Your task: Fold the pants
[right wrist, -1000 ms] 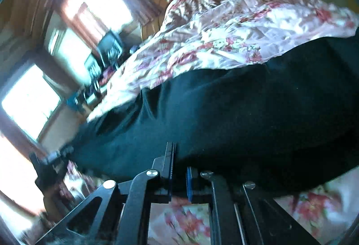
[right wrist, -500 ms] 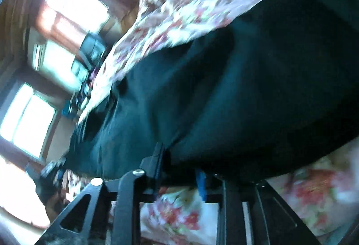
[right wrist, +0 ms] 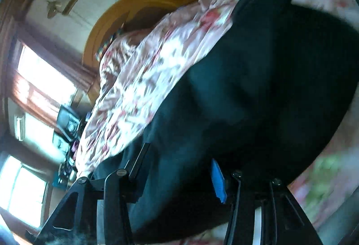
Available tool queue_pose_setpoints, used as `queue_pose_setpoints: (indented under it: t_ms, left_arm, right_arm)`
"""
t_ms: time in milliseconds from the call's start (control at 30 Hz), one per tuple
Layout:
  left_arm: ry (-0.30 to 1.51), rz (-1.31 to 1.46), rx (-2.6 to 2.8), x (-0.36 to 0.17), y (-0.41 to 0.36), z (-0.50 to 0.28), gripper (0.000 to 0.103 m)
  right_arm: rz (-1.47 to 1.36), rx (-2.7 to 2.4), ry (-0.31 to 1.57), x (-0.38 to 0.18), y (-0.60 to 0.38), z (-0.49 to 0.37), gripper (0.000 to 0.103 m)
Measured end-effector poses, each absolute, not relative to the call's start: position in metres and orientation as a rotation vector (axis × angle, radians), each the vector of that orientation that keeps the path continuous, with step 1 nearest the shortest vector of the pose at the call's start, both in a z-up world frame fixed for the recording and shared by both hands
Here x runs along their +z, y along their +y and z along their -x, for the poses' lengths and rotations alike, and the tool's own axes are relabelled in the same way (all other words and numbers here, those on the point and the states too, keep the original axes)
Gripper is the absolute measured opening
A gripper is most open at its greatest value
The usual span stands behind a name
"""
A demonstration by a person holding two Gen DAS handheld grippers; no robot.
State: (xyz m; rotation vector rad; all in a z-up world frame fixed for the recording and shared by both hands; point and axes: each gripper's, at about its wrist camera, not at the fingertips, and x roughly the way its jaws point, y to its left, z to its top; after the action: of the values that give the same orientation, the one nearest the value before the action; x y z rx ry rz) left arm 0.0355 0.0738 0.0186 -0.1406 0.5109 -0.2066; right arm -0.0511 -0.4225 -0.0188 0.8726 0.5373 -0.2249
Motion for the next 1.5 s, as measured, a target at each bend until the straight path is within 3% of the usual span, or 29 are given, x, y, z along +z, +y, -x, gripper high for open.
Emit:
queue_pose_setpoints:
  t_ms: [367,400,433,467,533,700,967,1133,1267,1333,1367,1500]
  left_arm:
    - [0.686,-0.055,-0.383,-0.026,-0.008,-0.049,0.036]
    - [0.703,-0.065,-0.382,-0.031,-0.009,-0.049,0.036]
    - [0.711,-0.067,-0.382,-0.035,-0.008,-0.048,0.036]
    - [0.712,-0.057,-0.390,-0.037,-0.005,-0.049,0.036]
    - [0.705,-0.029,-0.403,-0.035,0.000,-0.047,0.036]
    - [0.669,0.054,-0.401,-0.027,0.018,-0.046,0.036]
    - [0.697,0.082,-0.372,-0.033,0.021,-0.051,0.036]
    - [0.731,0.060,-0.376,-0.040,0.016,-0.053,0.036]
    - [0.725,0.047,-0.381,-0.039,0.014,-0.051,0.036]
    - [0.722,0.044,-0.380,-0.039,0.014,-0.050,0.036]
    - [0.720,0.045,-0.379,-0.039,0.014,-0.050,0.036]
    - [0.725,0.041,-0.370,-0.041,0.012,-0.051,0.037]
  right_arm:
    - [-0.832,-0.399,0.449,0.007,-0.507,0.062,0.049]
    - [-0.836,-0.370,0.461,0.008,-0.511,0.055,0.039]
    - [-0.830,-0.352,0.475,0.011,-0.513,0.049,0.019]
    - [-0.812,-0.340,0.485,0.016,-0.513,0.048,0.012]
    - [-0.793,-0.316,0.467,0.031,-0.512,0.054,0.008]
    - [-0.830,-0.309,0.384,0.060,-0.512,0.092,0.008]
    - [-0.937,-0.408,0.572,-0.018,-0.530,0.111,0.008]
    - [-0.905,-0.435,0.562,-0.014,-0.522,0.113,0.008]
    - [-0.823,-0.520,0.505,0.008,-0.514,0.125,0.020]
    - [-0.734,-0.573,0.445,0.027,-0.503,0.136,0.037]
    - [-0.692,-0.575,0.421,0.035,-0.497,0.138,0.041]
    - [-0.459,-0.518,0.409,0.065,-0.466,0.119,0.043]
